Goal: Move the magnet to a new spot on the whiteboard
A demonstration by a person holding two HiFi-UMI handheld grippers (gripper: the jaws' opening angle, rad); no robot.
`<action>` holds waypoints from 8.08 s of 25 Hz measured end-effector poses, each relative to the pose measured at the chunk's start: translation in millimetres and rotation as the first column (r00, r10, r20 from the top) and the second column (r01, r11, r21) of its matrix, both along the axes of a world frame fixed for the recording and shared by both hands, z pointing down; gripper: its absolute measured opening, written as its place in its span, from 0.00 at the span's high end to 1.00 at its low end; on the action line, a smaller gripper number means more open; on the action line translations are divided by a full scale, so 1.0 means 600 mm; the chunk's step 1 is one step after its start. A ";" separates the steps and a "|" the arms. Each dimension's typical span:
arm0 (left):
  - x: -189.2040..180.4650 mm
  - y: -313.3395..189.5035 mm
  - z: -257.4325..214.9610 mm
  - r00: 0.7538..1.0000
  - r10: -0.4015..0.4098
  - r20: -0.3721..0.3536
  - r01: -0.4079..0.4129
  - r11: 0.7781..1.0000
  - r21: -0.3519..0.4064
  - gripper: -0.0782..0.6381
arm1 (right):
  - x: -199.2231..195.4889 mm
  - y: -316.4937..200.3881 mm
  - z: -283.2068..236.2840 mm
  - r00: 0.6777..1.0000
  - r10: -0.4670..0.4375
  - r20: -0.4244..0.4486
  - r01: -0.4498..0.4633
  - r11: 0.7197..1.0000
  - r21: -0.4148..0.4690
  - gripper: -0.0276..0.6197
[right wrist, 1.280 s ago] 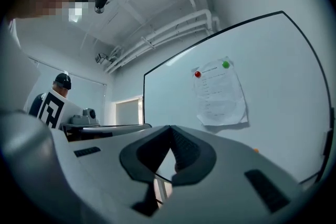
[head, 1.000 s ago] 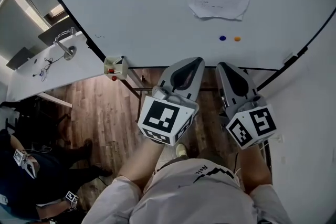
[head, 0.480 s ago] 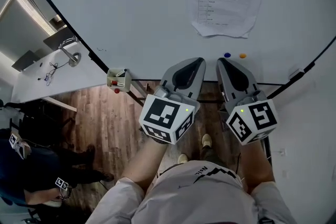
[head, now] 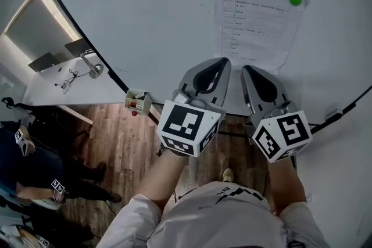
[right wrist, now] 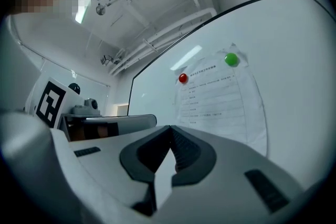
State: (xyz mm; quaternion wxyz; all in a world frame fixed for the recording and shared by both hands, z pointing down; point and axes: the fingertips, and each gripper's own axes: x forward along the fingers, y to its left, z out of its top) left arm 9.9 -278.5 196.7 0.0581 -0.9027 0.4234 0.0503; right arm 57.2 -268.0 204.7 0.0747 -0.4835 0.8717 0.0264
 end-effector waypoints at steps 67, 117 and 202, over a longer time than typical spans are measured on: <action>0.036 -0.153 -0.223 0.796 -0.493 0.352 0.330 0.841 0.429 0.70 | 0.053 -0.085 -0.060 0.980 -0.188 0.067 0.183 0.980 0.078 0.94; -0.101 0.128 0.034 0.994 -0.068 0.087 0.060 0.995 0.085 0.70 | -0.059 0.105 0.086 0.998 0.069 0.009 -0.068 0.994 -0.086 0.94; 0.111 -0.144 0.425 0.960 -0.277 -0.051 0.271 0.957 -0.101 0.70 | 0.140 -0.100 0.347 0.980 0.150 -0.129 -0.170 0.972 -0.163 0.94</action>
